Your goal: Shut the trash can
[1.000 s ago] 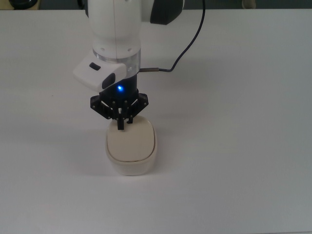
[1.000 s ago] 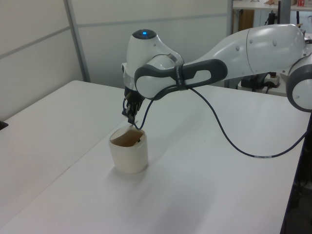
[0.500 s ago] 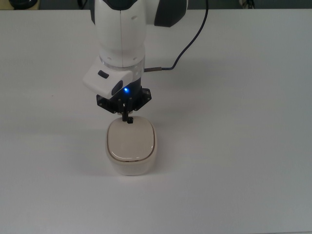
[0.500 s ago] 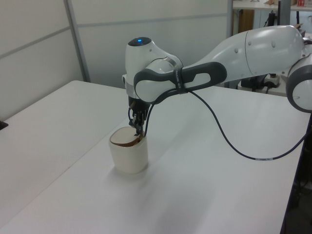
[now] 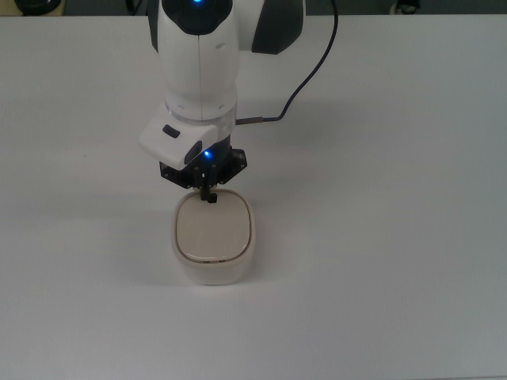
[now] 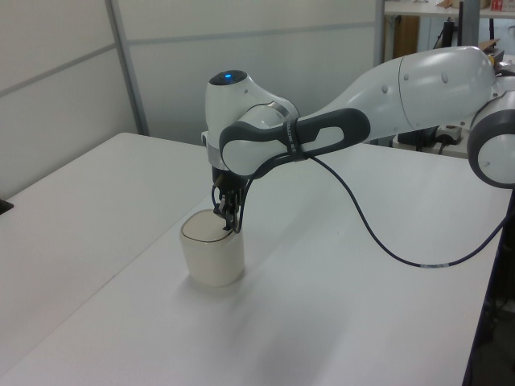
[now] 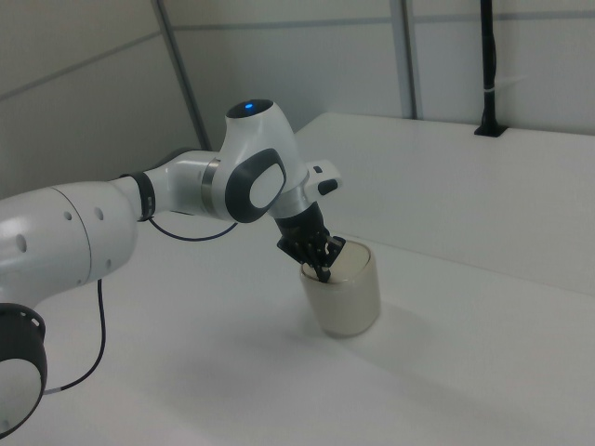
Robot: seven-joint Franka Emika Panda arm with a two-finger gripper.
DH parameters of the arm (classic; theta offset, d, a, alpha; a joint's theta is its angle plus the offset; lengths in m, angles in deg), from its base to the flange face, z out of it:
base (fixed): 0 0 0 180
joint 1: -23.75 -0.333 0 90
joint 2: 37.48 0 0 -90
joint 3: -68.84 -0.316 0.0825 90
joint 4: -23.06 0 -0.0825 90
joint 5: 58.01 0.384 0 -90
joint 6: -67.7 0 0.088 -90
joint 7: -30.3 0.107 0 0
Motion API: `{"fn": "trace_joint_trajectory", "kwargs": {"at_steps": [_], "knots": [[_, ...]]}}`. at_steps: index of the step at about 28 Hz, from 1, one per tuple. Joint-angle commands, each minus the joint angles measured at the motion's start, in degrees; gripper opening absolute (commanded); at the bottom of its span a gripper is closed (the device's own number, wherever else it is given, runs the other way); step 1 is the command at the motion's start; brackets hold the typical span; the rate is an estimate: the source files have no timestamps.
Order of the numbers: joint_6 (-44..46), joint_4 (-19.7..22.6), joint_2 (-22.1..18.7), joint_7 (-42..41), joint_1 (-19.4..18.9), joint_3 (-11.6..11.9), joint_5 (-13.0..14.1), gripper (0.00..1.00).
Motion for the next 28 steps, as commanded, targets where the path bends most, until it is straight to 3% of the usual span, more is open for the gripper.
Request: {"fn": "trace_joint_trajectory", "kwargs": {"at_steps": [1,12,28], "knots": [[-3.71,0.02,0.55,-1.09,-0.27,0.09,0.3,0.0],[-4.86,-0.07,1.52,-1.18,-0.27,0.0,1.53,0.0],[-4.51,0.11,4.86,-1.0,-2.47,-0.18,0.57,0.0]]}}
